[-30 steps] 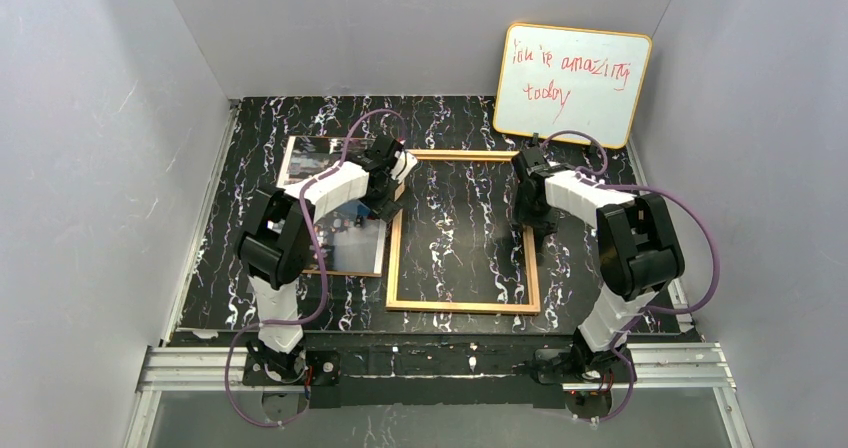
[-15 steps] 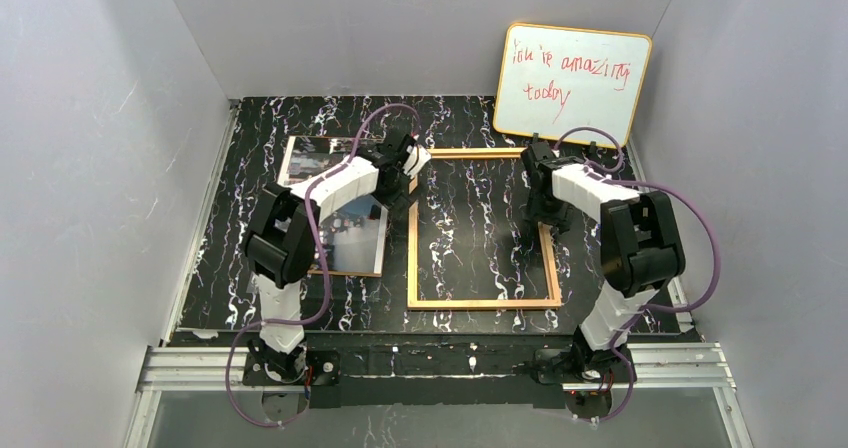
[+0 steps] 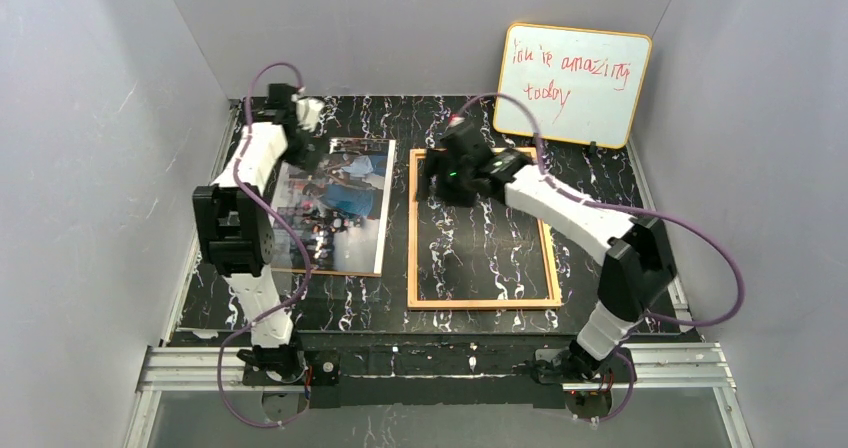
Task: Put the photo into the frame
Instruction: Pick up the photo frame item at the center of the board.
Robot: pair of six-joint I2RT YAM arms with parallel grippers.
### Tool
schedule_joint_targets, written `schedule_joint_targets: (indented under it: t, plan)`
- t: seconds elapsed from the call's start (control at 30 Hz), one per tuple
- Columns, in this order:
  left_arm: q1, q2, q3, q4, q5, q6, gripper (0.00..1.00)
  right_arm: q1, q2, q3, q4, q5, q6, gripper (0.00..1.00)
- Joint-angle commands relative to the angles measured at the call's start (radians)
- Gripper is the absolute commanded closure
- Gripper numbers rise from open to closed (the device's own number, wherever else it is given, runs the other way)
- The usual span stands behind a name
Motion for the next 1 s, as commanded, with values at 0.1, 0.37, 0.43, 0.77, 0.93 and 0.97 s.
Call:
schedule_joint_targets:
  t: [0.1,0.37,0.43,0.77,0.93,0.97]
  plan:
    - [0.263,-0.068,-0.191,0.000,-0.056,0.175,0.02,0.207,0.177,0.078,0.089,-0.236,0.165,0.22]
    - [0.314,-0.147,-0.412,0.081,-0.034,0.236,0.02,0.283,0.249,0.036,0.100,-0.302,0.224,0.21]
    - [0.315,-0.154,-0.452,0.091,-0.028,0.239,0.02,0.289,0.255,0.009,0.121,-0.327,0.235,0.21]
    - [0.315,-0.177,-0.561,0.142,-0.026,0.231,0.02,0.331,0.306,-0.082,0.203,-0.390,0.319,0.23]
    - [0.314,-0.181,-0.607,0.175,-0.034,0.181,0.02,0.344,0.348,-0.125,0.300,-0.429,0.361,0.25]
    - [0.314,-0.183,-0.613,0.178,-0.036,0.174,0.02,0.344,0.353,-0.128,0.311,-0.429,0.366,0.26]
